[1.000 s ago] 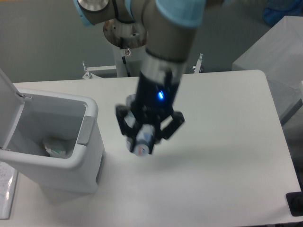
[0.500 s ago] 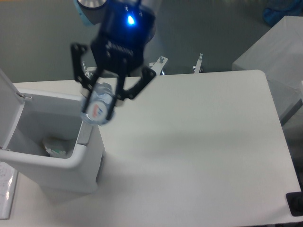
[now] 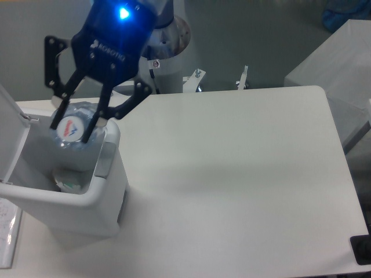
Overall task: Place the trash in the trash can
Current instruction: 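Carry the bottle over the trash bin and lower it in, then open the gripper to release the bottle into the bin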
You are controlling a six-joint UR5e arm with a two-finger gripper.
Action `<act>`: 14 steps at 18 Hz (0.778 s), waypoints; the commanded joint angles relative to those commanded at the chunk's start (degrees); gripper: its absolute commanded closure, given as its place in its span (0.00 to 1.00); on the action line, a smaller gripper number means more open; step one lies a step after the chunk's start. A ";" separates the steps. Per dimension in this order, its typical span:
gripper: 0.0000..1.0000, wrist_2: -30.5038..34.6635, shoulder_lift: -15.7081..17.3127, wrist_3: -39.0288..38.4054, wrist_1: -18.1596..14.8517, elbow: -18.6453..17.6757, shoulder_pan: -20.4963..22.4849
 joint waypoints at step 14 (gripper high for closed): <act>0.00 0.79 -3.70 3.87 4.58 -2.46 -4.93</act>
